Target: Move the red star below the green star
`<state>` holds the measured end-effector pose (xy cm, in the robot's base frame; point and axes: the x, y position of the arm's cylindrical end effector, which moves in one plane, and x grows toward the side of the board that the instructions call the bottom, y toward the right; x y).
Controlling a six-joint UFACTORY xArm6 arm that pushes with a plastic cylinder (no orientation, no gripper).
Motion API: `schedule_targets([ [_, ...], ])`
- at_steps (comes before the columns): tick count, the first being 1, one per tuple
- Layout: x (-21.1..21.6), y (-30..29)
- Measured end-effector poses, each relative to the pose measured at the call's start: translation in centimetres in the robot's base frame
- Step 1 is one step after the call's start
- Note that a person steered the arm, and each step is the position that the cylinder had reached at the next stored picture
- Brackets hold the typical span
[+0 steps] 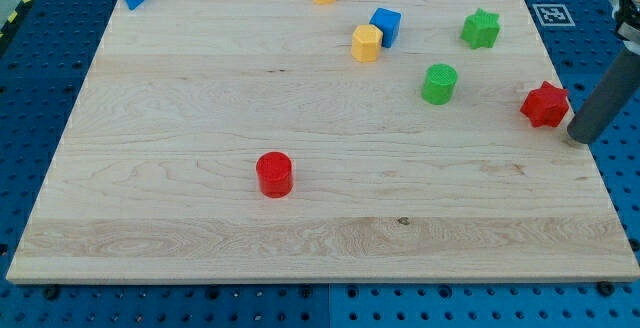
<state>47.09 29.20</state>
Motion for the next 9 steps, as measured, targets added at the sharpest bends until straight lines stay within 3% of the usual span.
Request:
schedule_targets([
  [6, 1.2, -2.0],
  [9, -0.7, -2.1],
])
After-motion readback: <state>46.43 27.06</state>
